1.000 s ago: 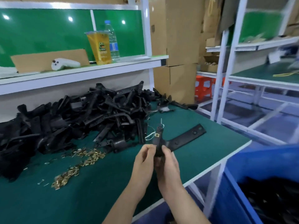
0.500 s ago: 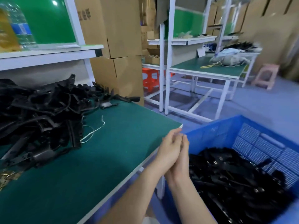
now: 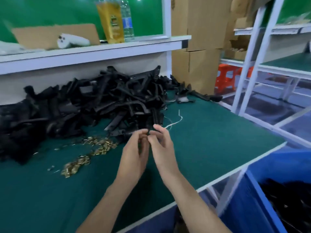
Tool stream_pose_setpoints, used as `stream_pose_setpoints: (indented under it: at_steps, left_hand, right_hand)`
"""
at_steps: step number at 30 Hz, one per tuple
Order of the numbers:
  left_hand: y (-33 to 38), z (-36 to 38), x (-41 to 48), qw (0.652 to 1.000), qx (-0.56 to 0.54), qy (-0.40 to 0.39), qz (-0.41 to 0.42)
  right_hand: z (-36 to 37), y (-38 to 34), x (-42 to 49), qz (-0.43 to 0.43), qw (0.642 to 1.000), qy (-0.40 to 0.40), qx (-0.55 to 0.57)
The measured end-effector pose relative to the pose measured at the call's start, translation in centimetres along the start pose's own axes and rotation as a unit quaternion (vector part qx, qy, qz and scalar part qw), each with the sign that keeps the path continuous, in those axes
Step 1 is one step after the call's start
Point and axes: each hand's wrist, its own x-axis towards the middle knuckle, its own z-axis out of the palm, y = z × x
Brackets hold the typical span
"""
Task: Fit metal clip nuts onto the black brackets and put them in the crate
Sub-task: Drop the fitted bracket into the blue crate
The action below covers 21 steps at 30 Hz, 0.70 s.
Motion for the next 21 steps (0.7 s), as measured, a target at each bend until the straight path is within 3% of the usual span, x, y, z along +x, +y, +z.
stream_pose_setpoints:
  at_steps: [2, 4, 6, 9, 12, 17, 21]
  left_hand:
    - [-3.3, -4.3, -0.6, 0.976, 0.208, 0.066, 0.012]
    - [-6.2, -8.0, -1.1, 0.912, 0.397, 0.099, 0.003]
    - [-8.1, -11.1, -1.0, 0.876, 0.468, 0.099, -0.063]
    - [-9.8, -14.0, -0.3, 0.863, 0.473, 0.072, -0.166]
    - [-10.6, -14.7, 0.5, 0.882, 0.439, 0.042, -0.165]
    - [-11.0, -14.8, 2.6, 0.918, 0.384, -0.003, -0.098]
    - [-11.5, -14.7, 3.6, 0.925, 0.377, -0.001, -0.046]
  right_hand:
    - [3.7, 0.8, 0.4, -0.013, 0.996, -0.057, -0.07]
    - [6.4, 1.1, 0.4, -0.037, 0.984, -0.092, -0.146]
    - [7.8, 1.7, 0.8, -0.076, 0.951, -0.099, -0.283]
    - [9.7, 1.9, 1.8, -0.104, 0.886, -0.067, -0.446]
    - [10.6, 2.4, 3.5, -0.112, 0.851, -0.063, -0.51]
    - [11.2, 3.4, 5.4, -0.106, 0.822, -0.052, -0.557]
    - [11.2, 3.8, 5.6, -0.137, 0.832, -0.057, -0.534]
